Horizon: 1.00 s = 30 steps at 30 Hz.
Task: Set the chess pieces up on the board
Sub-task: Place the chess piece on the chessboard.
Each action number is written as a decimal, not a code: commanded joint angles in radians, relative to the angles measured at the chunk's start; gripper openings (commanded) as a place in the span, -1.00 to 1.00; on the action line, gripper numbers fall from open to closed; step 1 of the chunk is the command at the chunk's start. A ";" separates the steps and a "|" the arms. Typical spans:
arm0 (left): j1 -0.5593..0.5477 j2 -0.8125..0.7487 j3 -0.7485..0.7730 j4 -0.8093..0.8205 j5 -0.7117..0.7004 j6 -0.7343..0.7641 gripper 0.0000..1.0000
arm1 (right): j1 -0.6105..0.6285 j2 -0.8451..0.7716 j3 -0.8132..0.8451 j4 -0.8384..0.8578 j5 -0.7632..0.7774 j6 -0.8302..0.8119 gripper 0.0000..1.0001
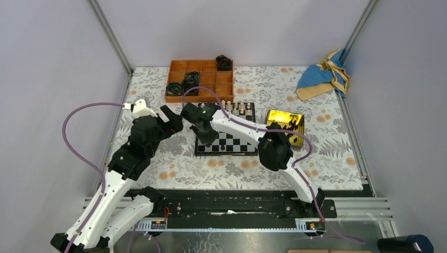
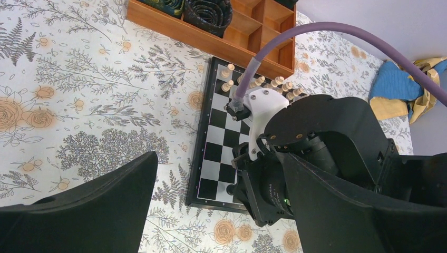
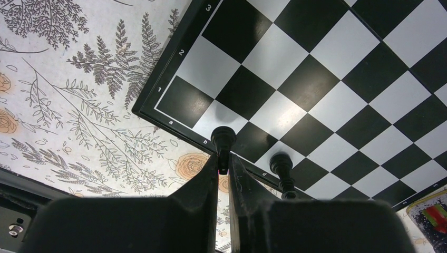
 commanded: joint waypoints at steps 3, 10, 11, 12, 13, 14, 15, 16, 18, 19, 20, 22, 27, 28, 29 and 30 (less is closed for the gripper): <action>-0.005 0.002 0.017 0.009 0.001 -0.008 0.93 | 0.009 0.017 -0.001 -0.023 -0.023 0.003 -0.99; -0.005 0.011 0.014 0.012 -0.001 -0.004 0.94 | 0.009 0.025 -0.021 -0.010 -0.032 0.000 -0.95; -0.004 0.011 0.013 0.012 -0.002 -0.003 0.94 | 0.009 0.026 -0.025 -0.005 -0.034 0.000 -0.95; -0.005 0.012 0.012 0.013 -0.003 -0.002 0.94 | 0.009 0.026 -0.030 -0.001 -0.037 0.000 -0.94; -0.005 0.013 0.011 0.014 -0.003 0.000 0.94 | 0.009 0.026 -0.033 0.001 -0.039 0.001 -0.94; -0.005 0.012 0.009 0.015 -0.004 0.002 0.94 | 0.008 0.024 -0.036 0.004 -0.041 0.001 -0.92; -0.005 0.013 0.009 0.016 -0.004 0.002 0.94 | 0.008 0.025 -0.035 0.004 -0.041 0.001 -0.90; -0.004 0.014 0.009 0.016 -0.003 0.004 0.94 | 0.008 0.025 -0.036 0.005 -0.041 0.001 -0.86; -0.005 0.016 0.010 0.017 -0.004 0.006 0.95 | 0.008 0.022 -0.037 0.008 -0.043 0.000 -0.70; -0.005 0.018 0.012 0.018 -0.005 0.008 0.95 | 0.008 0.020 -0.035 0.006 -0.043 -0.001 -0.61; -0.005 0.021 0.013 0.019 -0.005 0.008 0.95 | 0.009 0.020 -0.035 0.008 -0.043 -0.002 -0.52; -0.005 0.024 0.014 0.023 -0.004 0.012 0.95 | 0.009 0.017 -0.029 0.010 -0.044 -0.005 -0.38; -0.005 0.039 0.020 0.030 -0.002 0.017 0.96 | 0.008 0.015 -0.004 0.006 -0.036 -0.015 -0.22; -0.005 0.042 0.021 0.031 -0.002 0.018 0.96 | 0.008 0.014 0.002 0.007 -0.033 -0.016 -0.22; -0.005 0.045 0.023 0.033 -0.003 0.019 0.96 | 0.008 0.010 0.007 0.005 -0.029 -0.018 -0.22; -0.005 0.048 0.026 0.034 -0.002 0.020 0.96 | 0.008 0.005 0.013 0.004 -0.023 -0.019 -0.22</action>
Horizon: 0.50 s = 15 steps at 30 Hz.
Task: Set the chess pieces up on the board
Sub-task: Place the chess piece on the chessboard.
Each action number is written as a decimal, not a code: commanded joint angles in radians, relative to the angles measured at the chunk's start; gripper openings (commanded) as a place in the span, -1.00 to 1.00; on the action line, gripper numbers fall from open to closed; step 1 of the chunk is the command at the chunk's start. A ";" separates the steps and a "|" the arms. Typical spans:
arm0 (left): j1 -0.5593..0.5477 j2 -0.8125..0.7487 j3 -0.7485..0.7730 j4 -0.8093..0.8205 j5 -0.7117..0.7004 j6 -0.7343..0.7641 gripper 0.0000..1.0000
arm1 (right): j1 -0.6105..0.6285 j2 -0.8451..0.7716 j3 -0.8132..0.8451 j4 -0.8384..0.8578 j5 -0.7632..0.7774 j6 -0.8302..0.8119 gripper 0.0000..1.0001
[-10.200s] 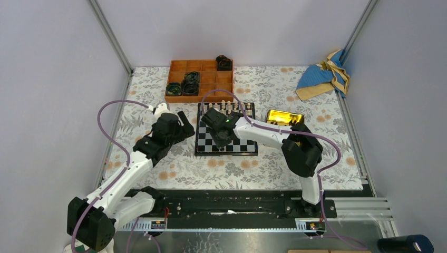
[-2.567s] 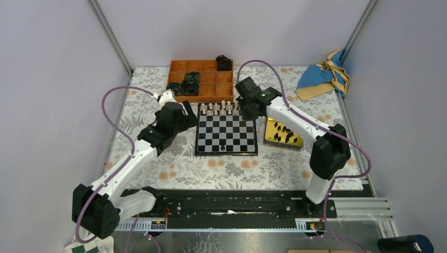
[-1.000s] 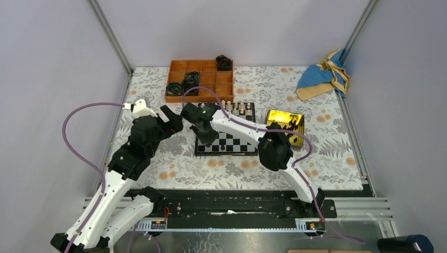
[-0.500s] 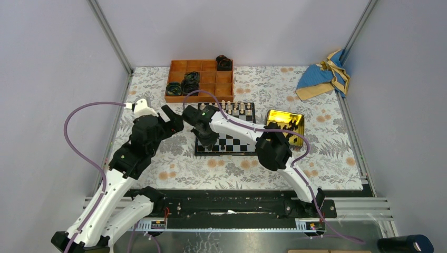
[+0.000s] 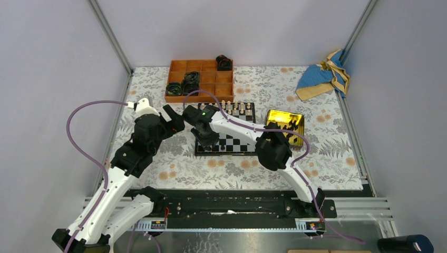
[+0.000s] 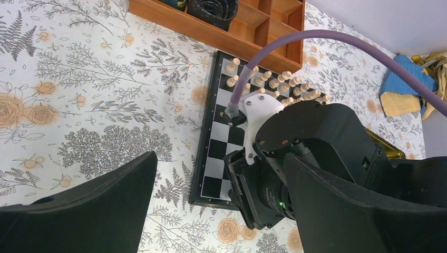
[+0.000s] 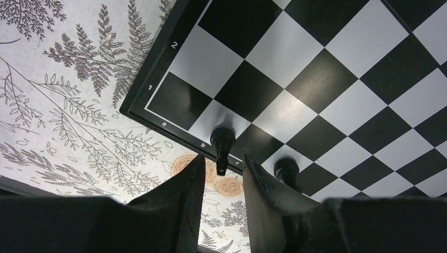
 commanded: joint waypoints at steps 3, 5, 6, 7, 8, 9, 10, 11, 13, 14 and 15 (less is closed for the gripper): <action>-0.005 0.021 0.035 0.040 -0.006 0.023 0.96 | 0.007 -0.029 0.064 -0.003 0.027 -0.022 -0.21; -0.005 0.029 0.046 0.041 -0.010 0.027 0.96 | 0.006 -0.044 0.066 0.002 0.045 -0.025 -0.20; -0.005 0.032 0.053 0.043 -0.012 0.030 0.96 | 0.003 -0.054 0.066 0.006 0.053 -0.026 -0.20; -0.005 0.037 0.060 0.043 -0.012 0.031 0.96 | -0.002 -0.065 0.065 0.012 0.060 -0.025 -0.20; -0.005 0.043 0.068 0.044 -0.015 0.034 0.96 | -0.008 -0.076 0.064 0.019 0.069 -0.024 -0.20; -0.005 0.047 0.076 0.043 -0.017 0.036 0.96 | -0.014 -0.089 0.063 0.026 0.081 -0.021 -0.20; -0.005 0.054 0.083 0.043 -0.019 0.039 0.96 | -0.024 -0.111 0.058 0.036 0.092 -0.019 -0.20; -0.005 0.059 0.091 0.044 -0.022 0.041 0.96 | -0.035 -0.127 0.050 0.046 0.099 -0.017 -0.19; -0.005 0.075 0.105 0.045 -0.026 0.045 0.96 | -0.065 -0.164 0.031 0.072 0.111 -0.007 -0.18; -0.005 0.083 0.110 0.048 -0.027 0.047 0.96 | -0.085 -0.181 0.020 0.085 0.116 -0.004 -0.17; -0.005 0.091 0.115 0.051 -0.025 0.049 0.96 | -0.102 -0.203 0.005 0.097 0.123 -0.001 -0.17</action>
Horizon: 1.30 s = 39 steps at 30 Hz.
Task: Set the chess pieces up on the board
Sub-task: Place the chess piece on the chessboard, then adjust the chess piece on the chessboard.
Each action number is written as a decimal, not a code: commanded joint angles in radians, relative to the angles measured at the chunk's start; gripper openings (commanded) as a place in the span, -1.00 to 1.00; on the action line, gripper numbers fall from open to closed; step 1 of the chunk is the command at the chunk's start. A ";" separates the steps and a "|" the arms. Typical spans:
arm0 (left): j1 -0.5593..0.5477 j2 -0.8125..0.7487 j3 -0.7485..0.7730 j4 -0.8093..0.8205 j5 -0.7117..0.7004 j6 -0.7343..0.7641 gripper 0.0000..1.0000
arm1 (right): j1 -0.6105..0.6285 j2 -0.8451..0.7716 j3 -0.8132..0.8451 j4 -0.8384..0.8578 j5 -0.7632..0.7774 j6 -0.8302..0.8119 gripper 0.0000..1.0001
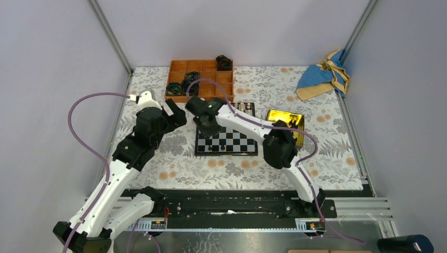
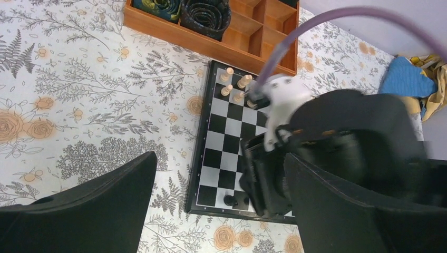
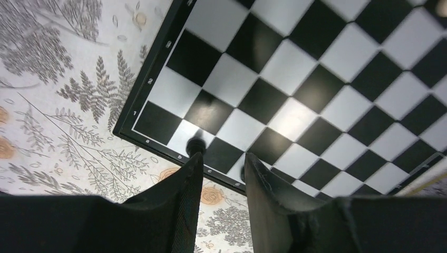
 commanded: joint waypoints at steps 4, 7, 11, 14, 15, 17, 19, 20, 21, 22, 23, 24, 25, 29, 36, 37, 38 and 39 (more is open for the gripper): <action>-0.005 0.068 0.065 0.060 -0.013 0.030 0.96 | -0.139 -0.267 -0.099 0.125 0.099 0.013 -0.11; -0.005 0.105 0.074 0.074 -0.003 0.035 0.97 | -0.202 -0.364 -0.215 0.186 0.130 0.020 -0.04; -0.005 0.153 0.071 0.107 0.024 0.050 0.96 | -0.293 -0.481 -0.359 0.243 0.202 0.032 0.02; -0.006 0.199 0.069 0.130 0.058 0.067 0.96 | -0.364 -0.555 -0.466 0.273 0.217 0.039 0.02; -0.006 0.213 0.067 0.141 0.075 0.075 0.96 | -0.389 -0.576 -0.497 0.280 0.213 0.041 0.02; -0.006 0.237 0.061 0.165 0.113 0.089 0.96 | -0.428 -0.605 -0.553 0.288 0.202 0.043 0.03; -0.010 0.259 0.051 0.189 0.167 0.110 0.94 | -0.457 -0.630 -0.606 0.298 0.193 0.045 0.02; -0.013 0.266 0.047 0.199 0.194 0.122 0.93 | -0.468 -0.639 -0.631 0.307 0.189 0.046 0.01; -0.016 0.275 0.043 0.208 0.223 0.133 0.92 | -0.478 -0.647 -0.656 0.318 0.183 0.048 -0.01; -0.021 0.283 0.041 0.212 0.245 0.145 0.90 | -0.489 -0.651 -0.677 0.328 0.176 0.050 -0.02; -0.029 0.291 0.039 0.211 0.262 0.155 0.89 | -0.499 -0.652 -0.696 0.337 0.168 0.052 -0.05; -0.035 0.299 0.037 0.212 0.281 0.169 0.88 | -0.508 -0.651 -0.710 0.343 0.163 0.054 -0.08; -0.044 0.306 0.035 0.213 0.300 0.178 0.86 | -0.515 -0.647 -0.720 0.348 0.162 0.055 -0.12; -0.086 0.331 0.023 0.212 0.361 0.221 0.69 | -0.541 -0.627 -0.739 0.367 0.155 0.055 -0.28; -0.158 0.385 0.021 0.197 0.403 0.288 0.56 | -0.584 -0.601 -0.750 0.390 0.142 0.057 -0.38; -0.168 0.394 0.022 0.189 0.404 0.297 0.56 | -0.589 -0.597 -0.752 0.390 0.141 0.057 -0.38; -0.177 0.402 0.021 0.187 0.406 0.306 0.53 | -0.592 -0.594 -0.756 0.392 0.139 0.058 -0.38; -0.186 0.412 0.021 0.181 0.406 0.313 0.51 | -0.595 -0.593 -0.761 0.395 0.138 0.058 -0.39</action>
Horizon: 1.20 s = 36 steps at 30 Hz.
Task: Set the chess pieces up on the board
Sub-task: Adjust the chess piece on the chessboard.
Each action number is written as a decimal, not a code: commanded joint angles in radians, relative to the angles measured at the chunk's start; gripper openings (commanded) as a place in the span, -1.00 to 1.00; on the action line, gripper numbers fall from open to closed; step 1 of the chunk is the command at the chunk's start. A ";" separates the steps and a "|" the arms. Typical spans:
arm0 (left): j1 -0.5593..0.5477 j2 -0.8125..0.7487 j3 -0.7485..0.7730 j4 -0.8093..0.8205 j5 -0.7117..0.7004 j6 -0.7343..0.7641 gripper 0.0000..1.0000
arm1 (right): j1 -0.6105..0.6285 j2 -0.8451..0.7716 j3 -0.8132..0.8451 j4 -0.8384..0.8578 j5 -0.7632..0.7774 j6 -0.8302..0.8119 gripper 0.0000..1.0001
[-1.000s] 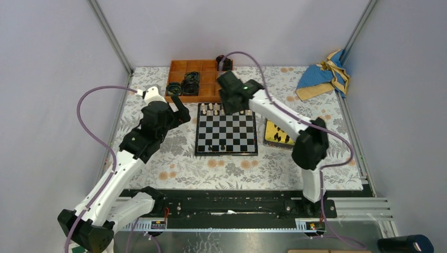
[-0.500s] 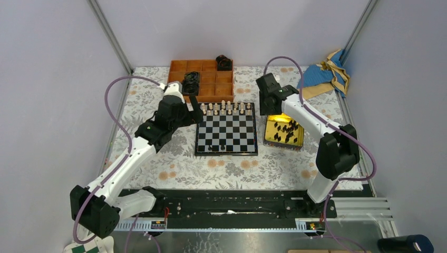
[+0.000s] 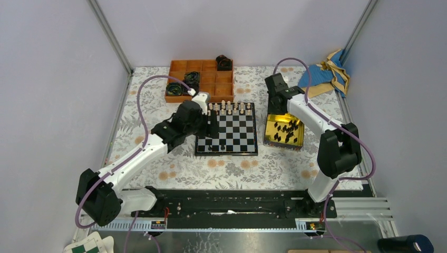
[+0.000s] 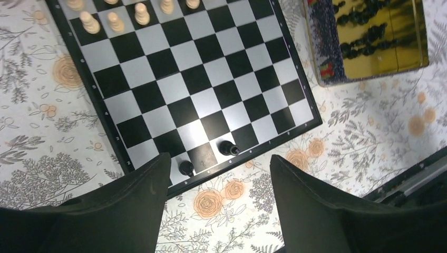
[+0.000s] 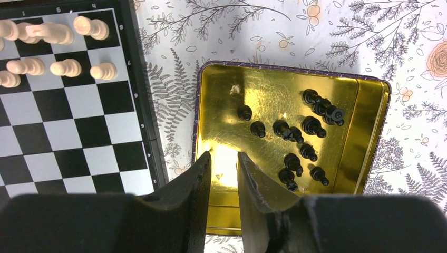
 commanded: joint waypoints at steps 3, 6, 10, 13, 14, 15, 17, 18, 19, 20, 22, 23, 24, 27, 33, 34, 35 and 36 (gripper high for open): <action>-0.054 0.053 -0.009 0.016 0.042 0.086 0.41 | -0.022 0.006 -0.035 0.052 -0.015 0.013 -0.39; -0.067 0.070 -0.015 0.014 0.048 0.092 0.29 | -0.026 0.010 -0.041 0.052 -0.016 0.014 -0.39; -0.078 0.091 -0.021 0.010 0.053 0.096 -0.01 | -0.033 0.011 -0.047 0.058 -0.015 0.012 -0.40; -0.083 0.102 -0.029 0.009 0.054 0.079 -0.17 | -0.040 0.014 -0.047 0.059 -0.016 0.009 -0.39; -0.084 0.105 -0.031 0.010 0.054 0.072 -0.22 | -0.041 0.014 -0.047 0.061 -0.017 0.008 -0.40; -0.087 0.110 -0.034 0.010 0.054 0.064 -0.27 | -0.041 0.015 -0.049 0.064 -0.017 0.007 -0.39; -0.089 0.122 -0.035 0.008 0.055 0.054 -0.41 | -0.042 0.018 -0.048 0.065 -0.019 0.007 -0.40; -0.089 0.129 -0.037 0.009 0.057 0.050 -0.51 | -0.044 0.019 -0.048 0.065 -0.019 0.007 -0.40; -0.090 0.136 -0.038 0.009 0.058 0.044 -0.56 | -0.043 0.018 -0.048 0.064 -0.020 0.007 -0.40; -0.092 0.144 -0.038 0.008 0.061 0.040 -0.60 | -0.044 0.019 -0.048 0.066 -0.020 0.007 -0.39; -0.095 0.161 -0.041 0.009 0.063 0.034 -0.69 | -0.044 0.019 -0.048 0.066 -0.020 0.006 -0.39; -0.097 0.168 -0.042 0.009 0.063 0.032 -0.76 | -0.043 0.020 -0.049 0.066 -0.020 0.006 -0.39; -0.099 0.175 -0.043 0.008 0.059 0.029 -0.81 | -0.043 0.022 -0.048 0.067 -0.020 0.005 -0.40; -0.104 0.194 -0.048 0.010 0.051 0.019 -0.97 | -0.044 0.024 -0.047 0.067 -0.020 0.001 -0.39; -0.118 0.225 -0.061 0.010 0.046 -0.001 -1.00 | -0.046 0.033 -0.046 0.068 -0.020 -0.006 -0.39; -0.119 0.230 -0.063 0.011 0.043 -0.003 -1.00 | -0.046 0.035 -0.045 0.067 -0.022 -0.007 -0.39; -0.119 0.235 -0.063 0.010 0.038 -0.003 -1.00 | -0.047 0.037 -0.044 0.068 -0.023 -0.008 -0.39; -0.121 0.239 -0.063 0.010 0.032 -0.003 -1.00 | -0.048 0.039 -0.042 0.068 -0.023 -0.009 -0.39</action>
